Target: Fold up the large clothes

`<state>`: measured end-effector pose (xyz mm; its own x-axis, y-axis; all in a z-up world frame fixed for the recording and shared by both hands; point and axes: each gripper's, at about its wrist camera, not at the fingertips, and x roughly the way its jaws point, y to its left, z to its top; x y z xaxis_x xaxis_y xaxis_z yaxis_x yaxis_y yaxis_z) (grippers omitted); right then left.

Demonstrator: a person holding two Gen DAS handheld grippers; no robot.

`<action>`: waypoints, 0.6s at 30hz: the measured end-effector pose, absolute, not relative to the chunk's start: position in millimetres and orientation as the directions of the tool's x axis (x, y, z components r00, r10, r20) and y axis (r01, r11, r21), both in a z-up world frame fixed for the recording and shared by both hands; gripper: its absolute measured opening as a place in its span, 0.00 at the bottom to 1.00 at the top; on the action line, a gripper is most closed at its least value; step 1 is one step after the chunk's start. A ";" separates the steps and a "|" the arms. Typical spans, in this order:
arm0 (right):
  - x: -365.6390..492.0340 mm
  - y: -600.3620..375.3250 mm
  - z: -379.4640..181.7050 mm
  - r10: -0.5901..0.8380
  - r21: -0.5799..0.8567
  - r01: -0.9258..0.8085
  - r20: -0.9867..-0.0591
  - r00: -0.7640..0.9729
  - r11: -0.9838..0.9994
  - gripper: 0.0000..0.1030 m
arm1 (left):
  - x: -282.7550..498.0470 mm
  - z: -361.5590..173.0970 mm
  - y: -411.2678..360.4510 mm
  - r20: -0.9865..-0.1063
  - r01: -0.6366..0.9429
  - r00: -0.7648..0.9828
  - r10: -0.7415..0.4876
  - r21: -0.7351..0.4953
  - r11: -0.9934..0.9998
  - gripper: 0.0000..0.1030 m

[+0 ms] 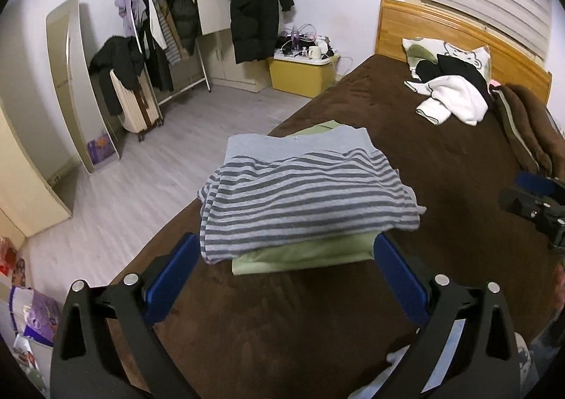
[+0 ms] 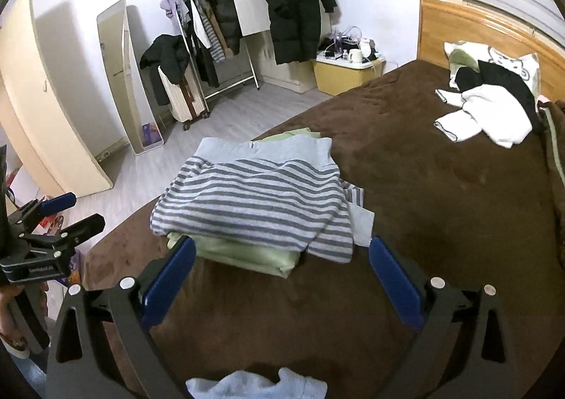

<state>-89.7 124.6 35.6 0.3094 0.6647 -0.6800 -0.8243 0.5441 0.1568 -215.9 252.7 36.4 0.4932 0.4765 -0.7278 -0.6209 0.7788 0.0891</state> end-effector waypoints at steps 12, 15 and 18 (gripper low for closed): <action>-155.2 96.0 24.0 0.620 0.044 -0.837 -0.693 0.368 0.546 0.94 | -244.9 26.4 204.8 -0.701 -0.629 0.525 0.483 0.063 0.775 0.94; -165.4 95.6 16.6 0.617 0.042 -0.838 -0.697 0.365 0.544 0.94 | -247.1 13.1 199.3 -0.720 -0.628 0.512 0.468 0.058 0.776 0.94; -171.2 94.8 7.4 0.611 0.037 -0.836 -0.700 0.370 0.548 0.94 | -251.9 3.0 198.5 -0.725 -0.637 0.501 0.473 0.061 0.769 0.94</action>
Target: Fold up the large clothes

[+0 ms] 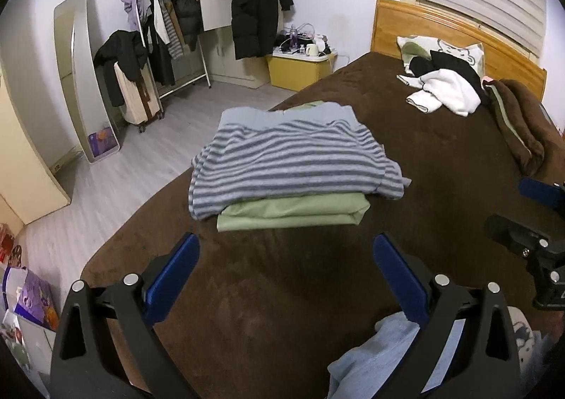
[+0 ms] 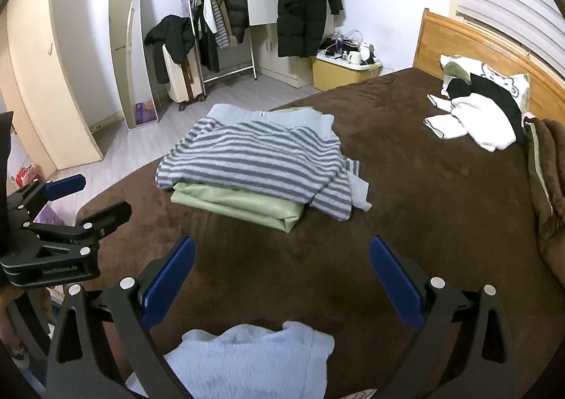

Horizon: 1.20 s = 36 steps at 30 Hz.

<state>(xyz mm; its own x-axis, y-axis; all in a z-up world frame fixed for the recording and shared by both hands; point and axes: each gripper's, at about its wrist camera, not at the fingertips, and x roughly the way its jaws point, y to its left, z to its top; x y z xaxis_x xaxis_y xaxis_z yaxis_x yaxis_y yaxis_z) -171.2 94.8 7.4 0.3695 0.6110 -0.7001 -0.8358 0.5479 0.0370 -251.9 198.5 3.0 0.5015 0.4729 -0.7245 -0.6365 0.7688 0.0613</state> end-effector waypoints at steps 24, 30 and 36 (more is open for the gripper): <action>-177.9 98.5 -9.3 0.611 0.061 -0.835 -0.711 0.348 0.547 0.94 | -249.6 -4.8 202.5 -0.724 -0.629 0.501 0.474 0.071 0.774 0.94; -177.5 103.5 -17.1 0.611 0.078 -0.832 -0.717 0.336 0.549 0.94 | -248.2 -8.4 204.4 -0.732 -0.623 0.502 0.462 0.064 0.779 0.94; -177.0 105.5 -22.2 0.605 0.071 -0.835 -0.724 0.333 0.545 0.94 | -247.2 -14.6 206.5 -0.737 -0.622 0.488 0.467 0.082 0.778 0.94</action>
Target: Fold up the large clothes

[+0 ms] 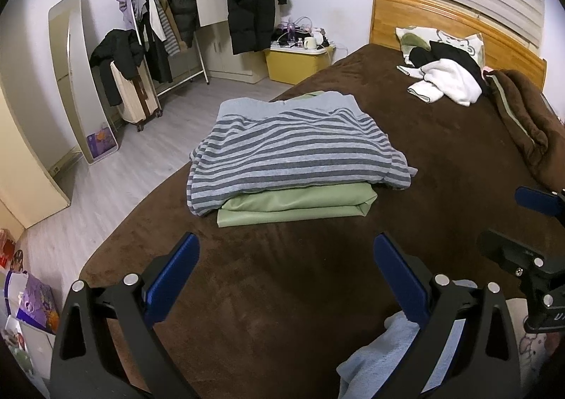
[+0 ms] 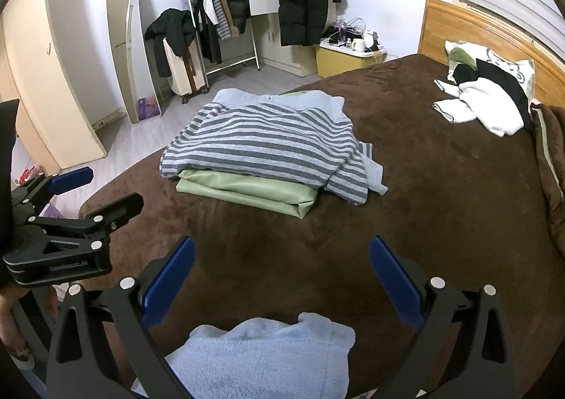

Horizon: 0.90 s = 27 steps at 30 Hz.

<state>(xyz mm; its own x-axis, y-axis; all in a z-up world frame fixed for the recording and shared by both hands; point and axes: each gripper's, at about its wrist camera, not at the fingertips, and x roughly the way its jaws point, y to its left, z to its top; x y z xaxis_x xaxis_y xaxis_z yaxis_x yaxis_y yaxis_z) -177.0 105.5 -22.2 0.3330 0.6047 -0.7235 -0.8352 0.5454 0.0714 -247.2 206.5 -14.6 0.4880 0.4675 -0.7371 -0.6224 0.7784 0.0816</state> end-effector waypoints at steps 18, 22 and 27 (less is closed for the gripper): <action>-177.8 108.8 -25.1 0.593 0.060 -0.838 -0.733 0.332 0.543 0.94 | -245.4 -15.8 206.4 -0.730 -0.627 0.482 0.484 0.098 0.773 0.94; -178.4 109.7 -25.6 0.593 0.062 -0.837 -0.733 0.332 0.544 0.94 | -245.1 -15.5 206.8 -0.732 -0.622 0.486 0.478 0.096 0.777 0.94; -179.4 109.1 -24.0 0.596 0.065 -0.832 -0.728 0.339 0.552 0.94 | -245.8 -14.5 207.0 -0.729 -0.622 0.489 0.479 0.094 0.777 0.94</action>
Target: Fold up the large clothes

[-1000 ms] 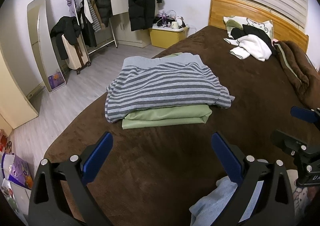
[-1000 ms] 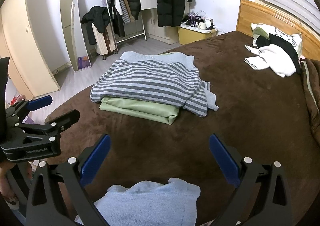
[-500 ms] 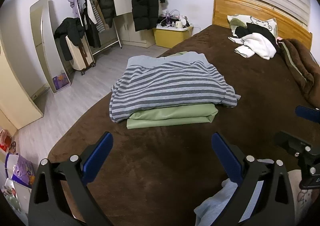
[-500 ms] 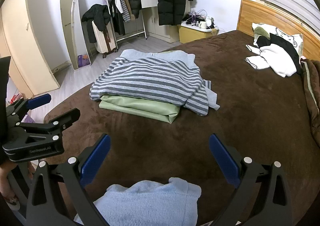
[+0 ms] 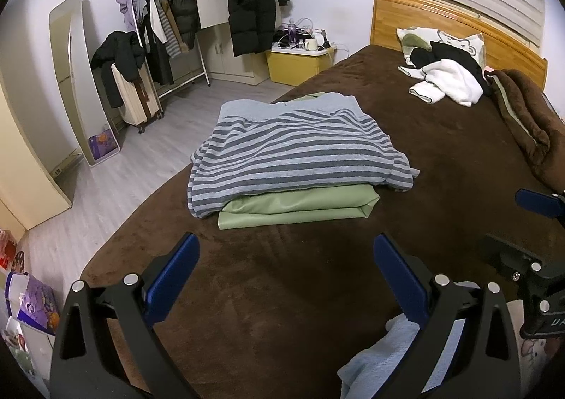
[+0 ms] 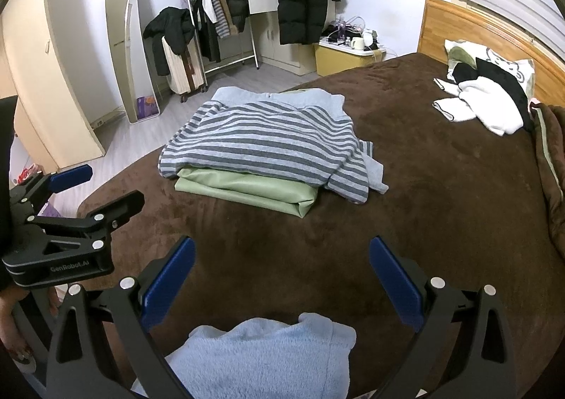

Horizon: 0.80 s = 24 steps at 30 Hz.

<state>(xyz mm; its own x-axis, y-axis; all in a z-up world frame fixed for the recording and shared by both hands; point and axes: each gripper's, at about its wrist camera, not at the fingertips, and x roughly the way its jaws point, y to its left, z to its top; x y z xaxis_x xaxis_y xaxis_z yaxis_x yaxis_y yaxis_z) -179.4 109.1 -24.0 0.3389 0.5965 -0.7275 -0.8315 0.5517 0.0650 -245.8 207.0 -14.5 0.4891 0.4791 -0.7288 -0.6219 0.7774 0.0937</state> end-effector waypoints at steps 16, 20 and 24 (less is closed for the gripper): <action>-180.3 110.1 -24.8 0.595 0.068 -0.833 -0.732 0.332 0.548 0.94 | -244.5 -14.9 207.3 -0.735 -0.615 0.490 0.468 0.089 0.783 0.94; -180.4 110.3 -24.9 0.595 0.068 -0.833 -0.732 0.332 0.549 0.94 | -245.1 -15.6 207.4 -0.737 -0.616 0.486 0.469 0.091 0.783 0.94; -181.0 110.0 -25.3 0.594 0.070 -0.833 -0.733 0.330 0.549 0.94 | -245.3 -15.4 207.5 -0.737 -0.618 0.487 0.469 0.089 0.782 0.94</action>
<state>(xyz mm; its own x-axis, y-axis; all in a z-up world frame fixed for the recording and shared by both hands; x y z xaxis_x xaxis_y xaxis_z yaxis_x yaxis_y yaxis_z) -181.0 110.0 -25.3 0.3302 0.5942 -0.7334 -0.8328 0.5492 0.0700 -245.3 207.5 -15.4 0.4868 0.4686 -0.7372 -0.6175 0.7815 0.0890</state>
